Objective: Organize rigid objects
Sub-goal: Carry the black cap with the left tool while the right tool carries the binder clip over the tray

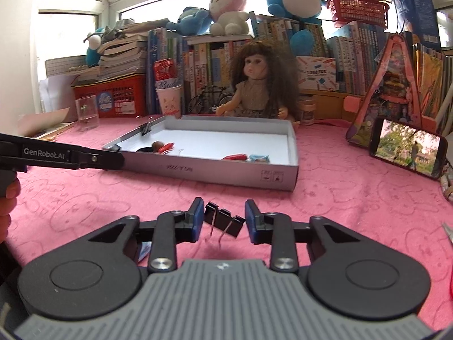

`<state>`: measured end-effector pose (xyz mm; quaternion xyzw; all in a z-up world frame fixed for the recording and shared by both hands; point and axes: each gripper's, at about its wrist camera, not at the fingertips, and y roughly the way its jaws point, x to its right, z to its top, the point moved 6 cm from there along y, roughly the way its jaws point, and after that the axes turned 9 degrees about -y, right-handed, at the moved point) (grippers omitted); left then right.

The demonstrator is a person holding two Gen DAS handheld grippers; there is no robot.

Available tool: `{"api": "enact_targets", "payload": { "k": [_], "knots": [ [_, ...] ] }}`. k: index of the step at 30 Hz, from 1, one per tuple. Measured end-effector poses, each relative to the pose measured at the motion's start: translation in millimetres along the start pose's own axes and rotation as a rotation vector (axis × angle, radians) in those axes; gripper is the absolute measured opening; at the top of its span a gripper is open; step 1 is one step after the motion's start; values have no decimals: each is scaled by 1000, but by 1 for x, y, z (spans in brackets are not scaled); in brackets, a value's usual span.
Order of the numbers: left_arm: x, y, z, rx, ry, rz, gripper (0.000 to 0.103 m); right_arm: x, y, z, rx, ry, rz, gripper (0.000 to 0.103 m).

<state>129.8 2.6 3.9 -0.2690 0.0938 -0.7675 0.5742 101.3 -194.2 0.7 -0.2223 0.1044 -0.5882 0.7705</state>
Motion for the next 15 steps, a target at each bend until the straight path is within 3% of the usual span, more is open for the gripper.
{"api": "enact_targets", "payload": {
  "k": [7, 15],
  "knots": [
    [-18, 26, 43, 62, -17, 63, 28, 30, 22, 26, -2, 89, -35, 34],
    [-25, 76, 74, 66, 13, 129, 28, 49, 63, 60, -2, 131, -34, 34]
  ]
}}
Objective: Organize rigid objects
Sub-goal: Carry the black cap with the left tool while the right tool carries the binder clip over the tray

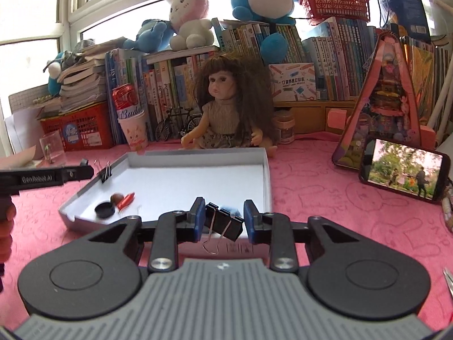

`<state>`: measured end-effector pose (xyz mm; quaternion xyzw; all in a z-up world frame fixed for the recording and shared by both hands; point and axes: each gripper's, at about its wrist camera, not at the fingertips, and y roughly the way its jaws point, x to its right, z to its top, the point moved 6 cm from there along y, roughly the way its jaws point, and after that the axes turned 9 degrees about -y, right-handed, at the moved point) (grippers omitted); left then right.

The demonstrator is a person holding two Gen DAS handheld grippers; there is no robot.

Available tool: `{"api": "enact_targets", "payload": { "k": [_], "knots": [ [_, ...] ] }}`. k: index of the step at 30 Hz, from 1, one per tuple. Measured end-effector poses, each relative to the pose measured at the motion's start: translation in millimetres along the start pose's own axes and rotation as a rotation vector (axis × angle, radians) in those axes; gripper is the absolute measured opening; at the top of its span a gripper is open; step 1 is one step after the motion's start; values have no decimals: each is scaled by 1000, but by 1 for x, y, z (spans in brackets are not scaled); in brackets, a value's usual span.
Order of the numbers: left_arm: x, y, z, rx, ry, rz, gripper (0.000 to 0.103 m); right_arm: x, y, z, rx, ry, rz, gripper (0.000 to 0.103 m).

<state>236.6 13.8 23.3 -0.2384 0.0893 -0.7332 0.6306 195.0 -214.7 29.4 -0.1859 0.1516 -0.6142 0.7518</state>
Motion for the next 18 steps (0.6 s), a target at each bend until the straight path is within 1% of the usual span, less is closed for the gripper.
{"api": "enact_targets", "payload": {
  "k": [4, 7, 10, 14, 18],
  "knots": [
    [-2, 27, 7, -28, -3, 24, 28, 7, 32, 12, -40, 32, 6, 34],
    [-6, 46, 9, -54, -18, 51, 28, 11, 53, 13, -68, 90, 31, 34],
    [-10, 59, 7, -78, -27, 68, 28, 14, 69, 11, -90, 131, 33, 34],
    [-12, 68, 4, -91, -24, 86, 28, 19, 83, 9, -110, 176, 30, 34],
    [-12, 74, 2, -101, -16, 92, 28, 18, 92, 12, -109, 175, 25, 34]
  ]
}}
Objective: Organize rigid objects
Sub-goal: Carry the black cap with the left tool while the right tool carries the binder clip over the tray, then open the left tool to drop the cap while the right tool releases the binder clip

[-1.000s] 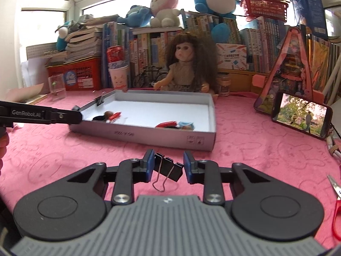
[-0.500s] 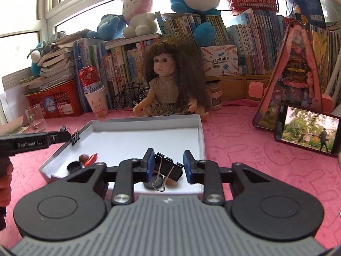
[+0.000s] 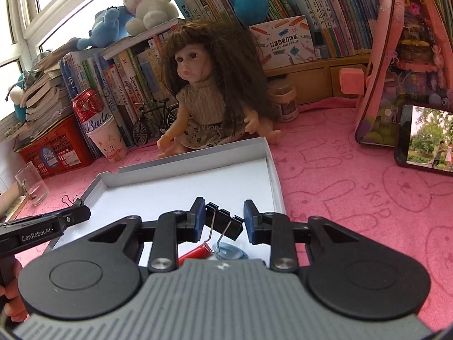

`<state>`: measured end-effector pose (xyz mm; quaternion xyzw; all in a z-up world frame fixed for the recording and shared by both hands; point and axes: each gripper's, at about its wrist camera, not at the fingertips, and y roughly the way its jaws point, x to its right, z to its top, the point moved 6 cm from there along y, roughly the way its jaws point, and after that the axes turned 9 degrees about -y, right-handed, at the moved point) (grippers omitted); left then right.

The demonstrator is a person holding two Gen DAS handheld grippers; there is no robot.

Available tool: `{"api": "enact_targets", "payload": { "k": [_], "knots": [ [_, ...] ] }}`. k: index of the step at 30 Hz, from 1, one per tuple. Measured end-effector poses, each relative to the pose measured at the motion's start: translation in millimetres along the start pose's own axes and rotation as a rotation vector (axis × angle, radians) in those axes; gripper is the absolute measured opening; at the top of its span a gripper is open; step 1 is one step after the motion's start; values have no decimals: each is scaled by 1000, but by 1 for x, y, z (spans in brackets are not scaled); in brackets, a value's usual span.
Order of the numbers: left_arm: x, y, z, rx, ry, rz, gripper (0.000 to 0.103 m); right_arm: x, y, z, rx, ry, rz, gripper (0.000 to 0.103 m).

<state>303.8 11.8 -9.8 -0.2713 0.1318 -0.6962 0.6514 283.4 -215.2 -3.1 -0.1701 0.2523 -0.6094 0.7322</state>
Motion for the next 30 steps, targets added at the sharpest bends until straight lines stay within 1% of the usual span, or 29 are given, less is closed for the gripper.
{"api": "enact_targets", "payload": {
  "k": [8, 16, 19, 24, 28, 30],
  "knots": [
    [3, 7, -5, -22, 18, 12, 28, 0, 15, -1, -25, 15, -18, 34],
    [3, 12, -9, -45, 21, 19, 28, 0, 15, -1, -26, 14, -17, 35],
    [3, 13, -11, -54, 21, 16, 28, 1, 15, -2, -27, 17, -16, 37],
    [3, 13, -12, -58, 22, 15, 29, 1, 14, -3, -31, 17, -16, 38],
    [3, 11, -14, -58, 25, 16, 37, 1, 14, -6, -44, 10, -17, 37],
    [3, 10, -15, -58, 27, 17, 39, 1, 14, -9, -50, 4, -20, 37]
  ]
}}
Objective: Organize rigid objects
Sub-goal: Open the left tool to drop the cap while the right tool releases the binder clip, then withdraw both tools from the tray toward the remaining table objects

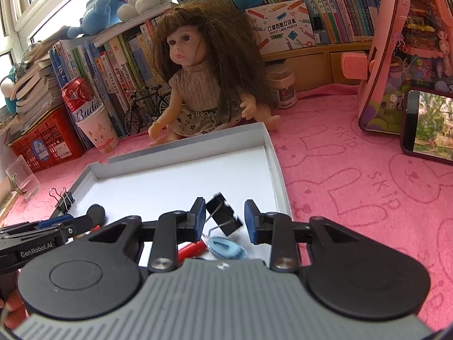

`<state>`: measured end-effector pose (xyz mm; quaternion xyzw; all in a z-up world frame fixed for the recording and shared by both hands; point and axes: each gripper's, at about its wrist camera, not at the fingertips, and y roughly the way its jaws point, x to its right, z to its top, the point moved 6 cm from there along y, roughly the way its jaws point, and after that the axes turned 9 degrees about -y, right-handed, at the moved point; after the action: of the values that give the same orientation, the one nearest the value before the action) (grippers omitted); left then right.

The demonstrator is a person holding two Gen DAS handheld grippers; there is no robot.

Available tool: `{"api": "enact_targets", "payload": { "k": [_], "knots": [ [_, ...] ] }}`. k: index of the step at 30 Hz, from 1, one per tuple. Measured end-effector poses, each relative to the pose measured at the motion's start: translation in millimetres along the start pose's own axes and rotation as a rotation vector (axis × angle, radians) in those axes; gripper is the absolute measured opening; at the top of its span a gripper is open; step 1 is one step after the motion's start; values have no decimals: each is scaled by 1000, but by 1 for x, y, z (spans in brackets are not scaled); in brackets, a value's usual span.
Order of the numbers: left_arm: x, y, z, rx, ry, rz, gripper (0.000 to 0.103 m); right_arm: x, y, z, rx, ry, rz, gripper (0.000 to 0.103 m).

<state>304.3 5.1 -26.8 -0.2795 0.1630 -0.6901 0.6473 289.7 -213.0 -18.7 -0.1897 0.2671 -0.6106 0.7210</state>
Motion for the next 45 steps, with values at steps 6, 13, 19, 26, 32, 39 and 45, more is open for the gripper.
{"api": "enact_targets", "payload": {
  "k": [6, 13, 19, 26, 32, 39, 45],
  "knots": [
    [1, -5, -1, 12, 4, -1, 48, 3, -8, -1, 26, 19, 12, 45],
    [11, -31, 0, 89, 71, 0, 70, -7, -32, 4, 87, -77, 18, 66],
    [19, -56, -8, 98, 102, -39, 75, -17, -59, -5, 125, -182, 55, 78],
    [26, -82, -26, 85, 128, -77, 76, -28, -90, -22, 160, -293, 89, 86],
    [28, -106, -39, 84, 127, -121, 77, -38, -110, -39, 162, -351, 121, 88],
    [28, -131, -62, 63, 135, -163, 77, -46, -130, -65, 146, -365, 171, 91],
    [24, -150, -89, 23, 141, -212, 77, -49, -142, -87, 84, -388, 241, 93]
  ]
}}
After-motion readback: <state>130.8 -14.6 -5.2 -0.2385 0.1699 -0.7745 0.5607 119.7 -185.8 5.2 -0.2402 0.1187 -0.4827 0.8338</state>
